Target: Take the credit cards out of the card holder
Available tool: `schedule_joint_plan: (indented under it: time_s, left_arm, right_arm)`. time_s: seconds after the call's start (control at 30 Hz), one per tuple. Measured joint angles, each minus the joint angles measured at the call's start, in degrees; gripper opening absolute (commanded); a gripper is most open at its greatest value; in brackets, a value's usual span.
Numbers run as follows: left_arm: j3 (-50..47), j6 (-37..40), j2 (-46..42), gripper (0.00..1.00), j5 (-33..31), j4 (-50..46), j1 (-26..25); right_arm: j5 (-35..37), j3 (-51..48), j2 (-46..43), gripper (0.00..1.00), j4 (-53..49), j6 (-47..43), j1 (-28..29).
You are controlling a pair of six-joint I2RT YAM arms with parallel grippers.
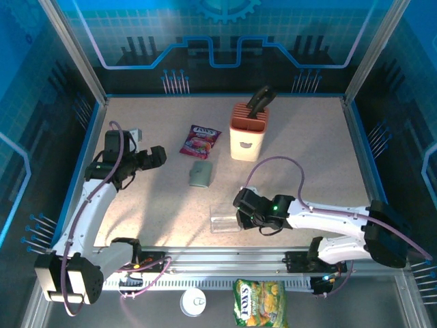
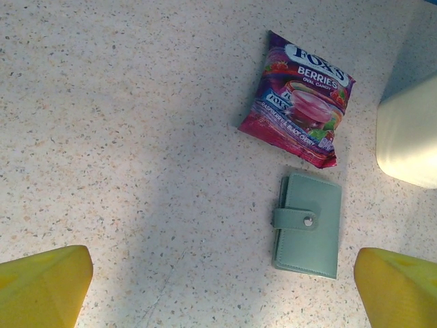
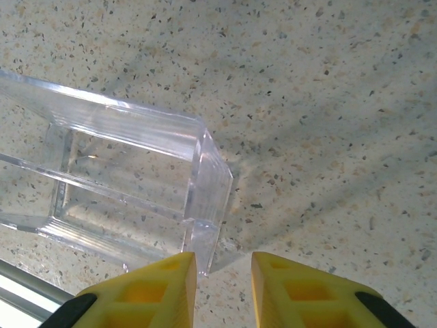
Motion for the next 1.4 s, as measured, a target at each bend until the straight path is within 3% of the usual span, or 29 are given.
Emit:
schedule_joint_plan:
  time_s: [0.37,1.0,1.4]
  left_arm:
    - [-0.74,0.42,-0.04,0.99,-0.46,-0.22,0.00]
    - [-1.18,0.42,-1.33,0.99,-0.68,-0.20,0.00]
    - [-1.40,0.44,-1.57,0.99,-1.09,-0.20,0.00]
  right_arm:
    - [-0.02,0.74,2.69,0.23,3.76,0.22,0.33]
    - [-0.20,2.23,1.70,0.24,2.16,0.24,1.51]
    - [-0.68,3.19,6.08,0.25,3.58,0.17,1.51]
